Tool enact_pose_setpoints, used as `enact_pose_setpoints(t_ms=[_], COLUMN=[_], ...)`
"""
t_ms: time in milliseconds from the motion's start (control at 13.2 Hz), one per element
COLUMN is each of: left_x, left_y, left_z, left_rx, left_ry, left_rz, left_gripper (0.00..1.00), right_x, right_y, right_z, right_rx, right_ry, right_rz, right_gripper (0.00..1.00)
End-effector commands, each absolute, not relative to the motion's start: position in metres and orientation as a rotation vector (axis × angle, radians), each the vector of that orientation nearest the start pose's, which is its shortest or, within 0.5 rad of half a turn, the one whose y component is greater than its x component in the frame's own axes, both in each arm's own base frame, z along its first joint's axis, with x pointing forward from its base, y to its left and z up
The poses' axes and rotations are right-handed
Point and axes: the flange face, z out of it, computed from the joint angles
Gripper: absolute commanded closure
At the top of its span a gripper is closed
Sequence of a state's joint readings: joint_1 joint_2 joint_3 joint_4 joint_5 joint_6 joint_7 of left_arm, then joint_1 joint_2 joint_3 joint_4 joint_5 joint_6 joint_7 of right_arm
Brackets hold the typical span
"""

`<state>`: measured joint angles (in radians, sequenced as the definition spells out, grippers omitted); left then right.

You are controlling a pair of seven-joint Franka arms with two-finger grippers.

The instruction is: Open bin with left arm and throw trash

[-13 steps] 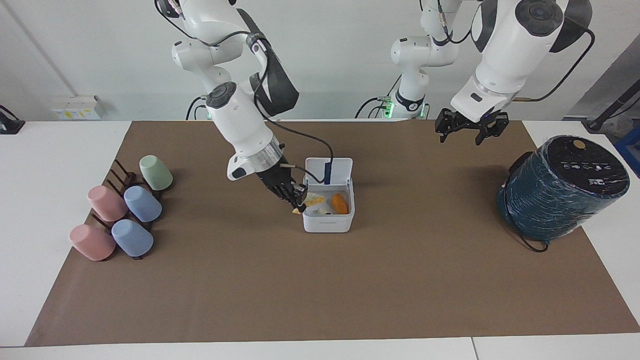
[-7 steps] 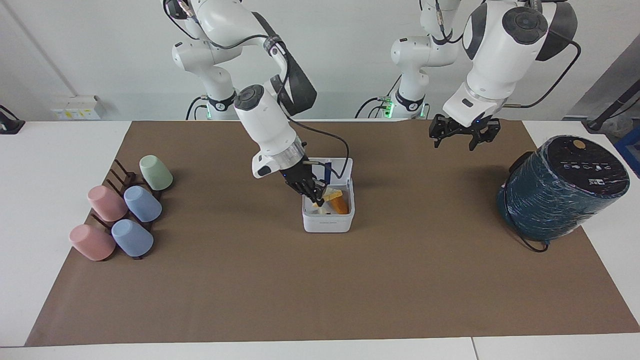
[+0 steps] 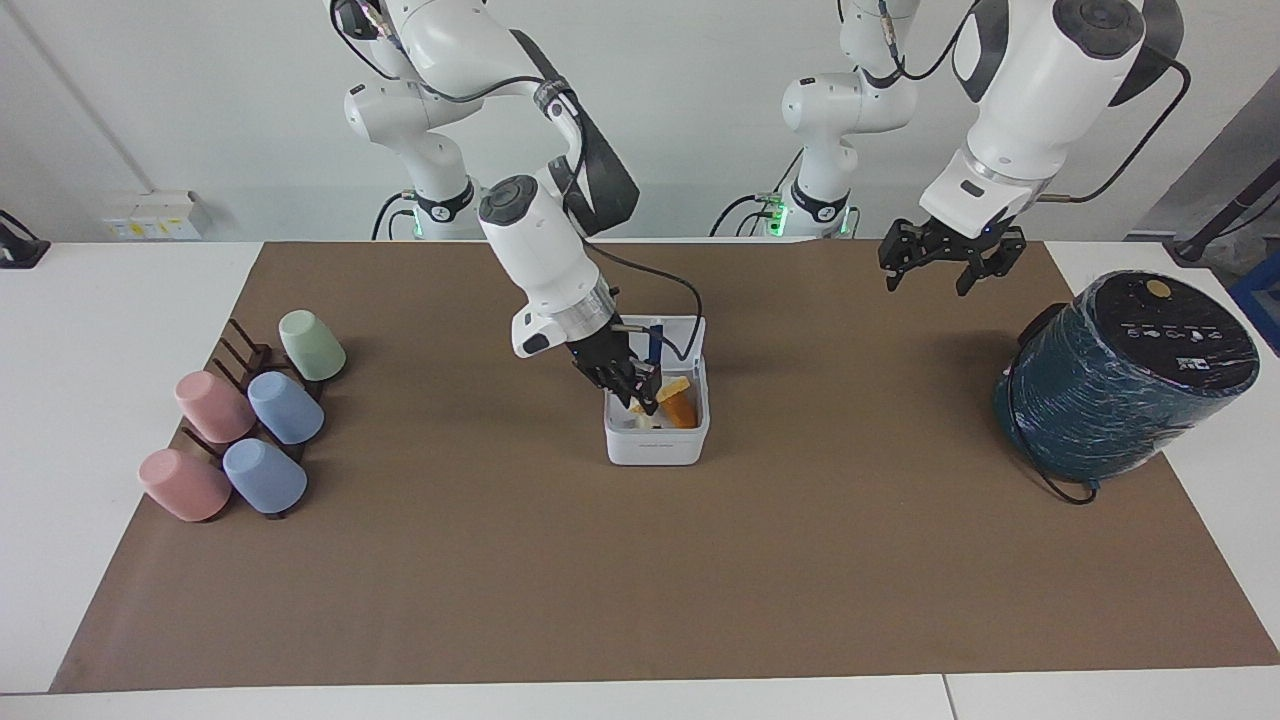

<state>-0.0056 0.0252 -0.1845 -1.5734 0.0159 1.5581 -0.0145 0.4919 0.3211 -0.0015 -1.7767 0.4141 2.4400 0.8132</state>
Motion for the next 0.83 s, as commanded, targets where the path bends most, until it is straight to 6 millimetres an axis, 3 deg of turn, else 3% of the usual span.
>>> enact_pose_setpoints(t_ms=[0,228,379,531,759], left_x=[0.547,0.546,0.549,0.552,0.552], left_y=[-0.098,-0.098,-0.098,-0.090,-0.088], left_z=[0.632,0.638,0.640,0.630,0.632], left_rx=[-3.118,-3.120,-3.129,-3.131,-3.130], left_ry=[0.282,0.284,0.286,0.260,0.255], left_rz=[0.051,0.104,0.055,0.031,0.009], left_gripper=[0.07,0.07,0.07,0.04,0.00], right_x=[0.589,0.592,0.602,0.618,0.635], right_y=[0.316,0.311,0.294,0.262,0.208], right_z=[0.416,0.424,0.435,0.441,0.444], right_rx=[-2.534,-2.542,-2.601,-2.720,-2.917], right_ry=[0.817,0.801,0.746,0.667,0.440], right_rz=[-0.108,-0.134,-0.228,-0.368,-0.479], right_gripper=[0.00,0.00,0.00,0.00,0.00])
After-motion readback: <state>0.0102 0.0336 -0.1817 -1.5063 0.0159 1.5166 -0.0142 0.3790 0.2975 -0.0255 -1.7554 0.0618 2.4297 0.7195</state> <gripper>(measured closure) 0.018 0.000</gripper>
